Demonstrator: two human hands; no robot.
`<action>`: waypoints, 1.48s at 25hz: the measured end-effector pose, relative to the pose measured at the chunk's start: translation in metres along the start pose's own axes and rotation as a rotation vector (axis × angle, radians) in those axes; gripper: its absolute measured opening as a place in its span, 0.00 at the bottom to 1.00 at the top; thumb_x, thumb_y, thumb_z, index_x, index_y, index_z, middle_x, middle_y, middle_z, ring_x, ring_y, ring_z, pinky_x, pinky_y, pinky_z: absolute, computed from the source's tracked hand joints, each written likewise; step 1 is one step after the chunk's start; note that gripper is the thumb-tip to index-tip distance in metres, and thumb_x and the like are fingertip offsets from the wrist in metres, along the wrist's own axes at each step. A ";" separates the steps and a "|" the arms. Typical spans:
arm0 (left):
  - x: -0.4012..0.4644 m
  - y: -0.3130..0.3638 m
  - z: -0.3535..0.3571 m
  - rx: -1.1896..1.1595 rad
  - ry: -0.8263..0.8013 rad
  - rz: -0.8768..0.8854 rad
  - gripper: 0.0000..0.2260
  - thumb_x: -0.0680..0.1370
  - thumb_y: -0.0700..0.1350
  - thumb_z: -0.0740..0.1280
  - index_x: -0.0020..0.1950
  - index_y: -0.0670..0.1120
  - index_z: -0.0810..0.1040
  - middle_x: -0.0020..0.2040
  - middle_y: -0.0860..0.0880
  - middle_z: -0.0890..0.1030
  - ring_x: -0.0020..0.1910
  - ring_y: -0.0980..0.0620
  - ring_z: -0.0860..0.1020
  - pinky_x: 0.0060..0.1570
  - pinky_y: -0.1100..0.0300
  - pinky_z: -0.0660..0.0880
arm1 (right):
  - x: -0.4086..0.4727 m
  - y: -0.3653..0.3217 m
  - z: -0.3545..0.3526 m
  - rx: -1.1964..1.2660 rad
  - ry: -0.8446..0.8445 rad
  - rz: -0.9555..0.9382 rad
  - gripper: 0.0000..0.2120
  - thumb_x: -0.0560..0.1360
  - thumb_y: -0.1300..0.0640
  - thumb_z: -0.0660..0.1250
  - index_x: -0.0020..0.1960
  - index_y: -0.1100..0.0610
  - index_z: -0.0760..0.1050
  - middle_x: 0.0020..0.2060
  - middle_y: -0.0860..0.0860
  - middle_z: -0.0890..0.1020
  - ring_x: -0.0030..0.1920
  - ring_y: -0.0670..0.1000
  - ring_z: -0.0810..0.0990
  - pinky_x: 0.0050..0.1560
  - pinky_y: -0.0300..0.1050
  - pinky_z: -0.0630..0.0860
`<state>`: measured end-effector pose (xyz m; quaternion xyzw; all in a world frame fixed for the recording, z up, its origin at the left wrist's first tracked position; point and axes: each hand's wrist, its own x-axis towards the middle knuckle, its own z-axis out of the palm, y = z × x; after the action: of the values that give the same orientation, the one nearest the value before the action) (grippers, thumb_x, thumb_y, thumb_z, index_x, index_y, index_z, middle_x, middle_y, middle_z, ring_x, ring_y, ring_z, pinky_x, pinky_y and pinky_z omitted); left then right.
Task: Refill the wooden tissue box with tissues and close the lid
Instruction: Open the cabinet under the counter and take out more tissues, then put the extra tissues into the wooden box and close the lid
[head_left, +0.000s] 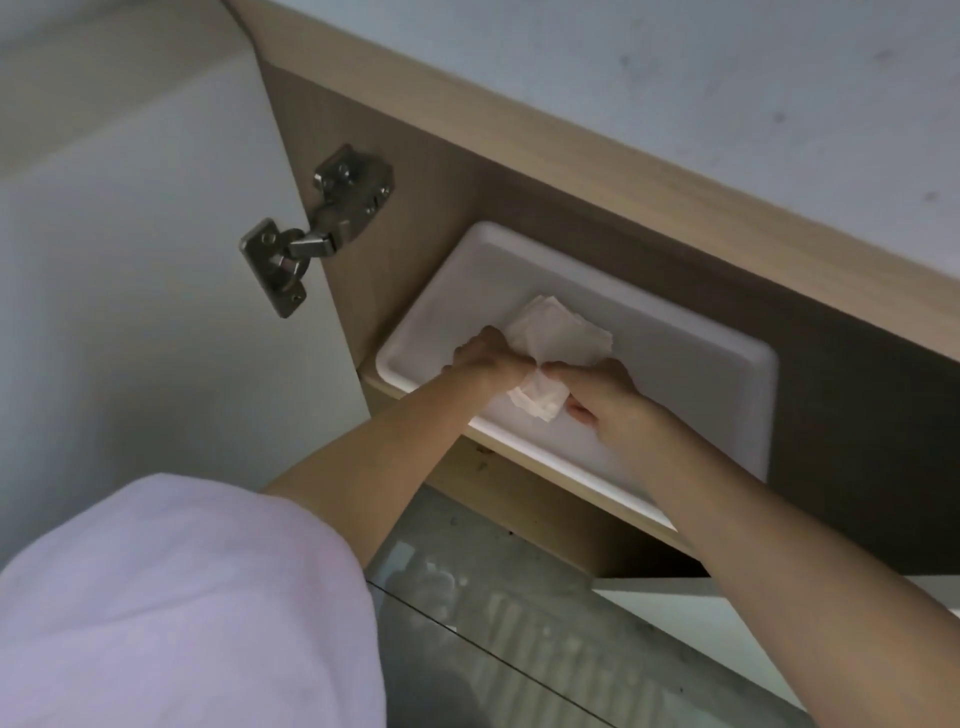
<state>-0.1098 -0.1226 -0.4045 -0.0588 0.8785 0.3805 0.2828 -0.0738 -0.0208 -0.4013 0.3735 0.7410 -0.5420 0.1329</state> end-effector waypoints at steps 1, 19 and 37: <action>-0.003 0.001 -0.004 -0.066 -0.017 -0.015 0.21 0.74 0.47 0.67 0.63 0.40 0.69 0.62 0.41 0.75 0.61 0.42 0.73 0.59 0.55 0.71 | -0.002 -0.001 0.001 0.052 -0.025 0.014 0.21 0.73 0.59 0.68 0.63 0.66 0.71 0.52 0.60 0.78 0.45 0.52 0.77 0.47 0.44 0.77; -0.235 -0.021 -0.072 -0.837 -0.274 -0.264 0.20 0.75 0.51 0.66 0.64 0.46 0.73 0.56 0.46 0.82 0.55 0.50 0.80 0.54 0.59 0.75 | -0.215 0.007 -0.036 0.208 -0.381 0.098 0.19 0.76 0.55 0.62 0.67 0.53 0.69 0.59 0.53 0.79 0.58 0.54 0.79 0.64 0.51 0.73; -0.391 0.034 -0.160 -0.870 -0.151 -0.072 0.25 0.69 0.59 0.68 0.64 0.52 0.71 0.58 0.51 0.81 0.54 0.53 0.81 0.54 0.55 0.78 | -0.411 -0.084 -0.081 0.072 -0.225 -0.105 0.16 0.79 0.45 0.46 0.64 0.38 0.64 0.54 0.33 0.72 0.48 0.29 0.71 0.47 0.22 0.66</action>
<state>0.1327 -0.2547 -0.0825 -0.1747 0.6110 0.7080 0.3082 0.1660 -0.1276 -0.0642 0.2756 0.7198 -0.6131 0.1733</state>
